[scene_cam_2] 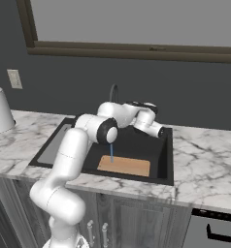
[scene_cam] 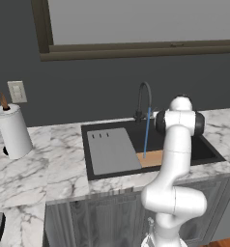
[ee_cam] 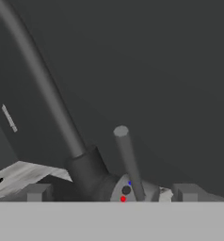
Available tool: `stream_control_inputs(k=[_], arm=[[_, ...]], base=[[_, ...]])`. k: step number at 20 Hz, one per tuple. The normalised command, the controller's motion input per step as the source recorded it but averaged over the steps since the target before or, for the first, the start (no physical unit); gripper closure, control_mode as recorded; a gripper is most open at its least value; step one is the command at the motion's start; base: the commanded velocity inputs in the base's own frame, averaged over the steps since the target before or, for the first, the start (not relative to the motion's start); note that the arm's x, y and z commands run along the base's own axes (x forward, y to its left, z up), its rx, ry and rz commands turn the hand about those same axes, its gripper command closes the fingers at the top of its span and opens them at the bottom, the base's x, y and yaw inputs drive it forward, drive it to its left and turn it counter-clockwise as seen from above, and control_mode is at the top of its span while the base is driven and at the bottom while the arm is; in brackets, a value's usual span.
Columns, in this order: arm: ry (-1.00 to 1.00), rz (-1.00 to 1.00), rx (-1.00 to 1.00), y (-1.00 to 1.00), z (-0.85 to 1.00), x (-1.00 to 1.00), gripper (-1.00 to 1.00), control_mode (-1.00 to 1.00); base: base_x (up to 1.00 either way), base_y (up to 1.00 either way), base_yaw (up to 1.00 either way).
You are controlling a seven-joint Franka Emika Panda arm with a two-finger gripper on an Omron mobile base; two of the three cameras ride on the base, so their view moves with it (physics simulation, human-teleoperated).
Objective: Turn on the sink faucet with hot water and rinse the cutting board for ten seconds, then turn off the faucet. Push the cutting board to reach the water if necessary.
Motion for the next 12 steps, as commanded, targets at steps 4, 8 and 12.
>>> stream_control_inputs(k=[4,8,12], arm=[[0.00,0.01,0.00,0.08,0.11,0.00,-1.00,-1.00],[0.00,0.01,0.00,0.08,0.08,0.00,-1.00,-1.00],[0.01,0.01,0.00,0.10,0.02,0.00,-1.00,-1.00]], base=[[0.00,0.00,0.00],[0.00,0.00,0.00],[0.00,0.00,0.00]])
